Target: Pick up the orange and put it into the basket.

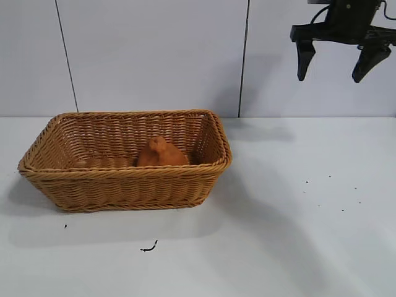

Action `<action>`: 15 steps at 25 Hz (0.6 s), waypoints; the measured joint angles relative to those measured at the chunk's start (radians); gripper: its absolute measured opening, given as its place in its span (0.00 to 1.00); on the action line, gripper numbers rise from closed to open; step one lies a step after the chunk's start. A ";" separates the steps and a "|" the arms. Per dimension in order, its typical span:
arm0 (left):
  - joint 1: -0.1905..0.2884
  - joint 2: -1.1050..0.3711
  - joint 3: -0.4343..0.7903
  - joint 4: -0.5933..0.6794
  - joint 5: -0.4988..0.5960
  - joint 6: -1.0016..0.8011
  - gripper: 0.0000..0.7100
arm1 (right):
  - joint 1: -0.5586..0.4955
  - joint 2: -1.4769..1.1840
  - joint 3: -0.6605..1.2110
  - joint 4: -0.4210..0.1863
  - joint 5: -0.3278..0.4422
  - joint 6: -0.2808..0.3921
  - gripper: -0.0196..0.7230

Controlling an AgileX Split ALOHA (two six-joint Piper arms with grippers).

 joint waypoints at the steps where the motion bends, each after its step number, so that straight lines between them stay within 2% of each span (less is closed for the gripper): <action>1: 0.000 0.000 0.000 0.000 0.000 0.000 0.94 | 0.000 -0.032 0.041 0.000 0.000 -0.002 0.94; 4: 0.000 0.000 0.000 0.000 -0.001 0.000 0.94 | 0.000 -0.164 0.220 0.005 0.000 -0.008 0.94; 10: 0.000 0.000 0.000 0.000 0.000 0.000 0.94 | 0.000 -0.505 0.627 0.073 0.000 -0.049 0.94; 15: 0.000 0.000 0.000 0.000 0.000 0.000 0.94 | 0.000 -0.842 0.960 0.081 0.002 -0.060 0.94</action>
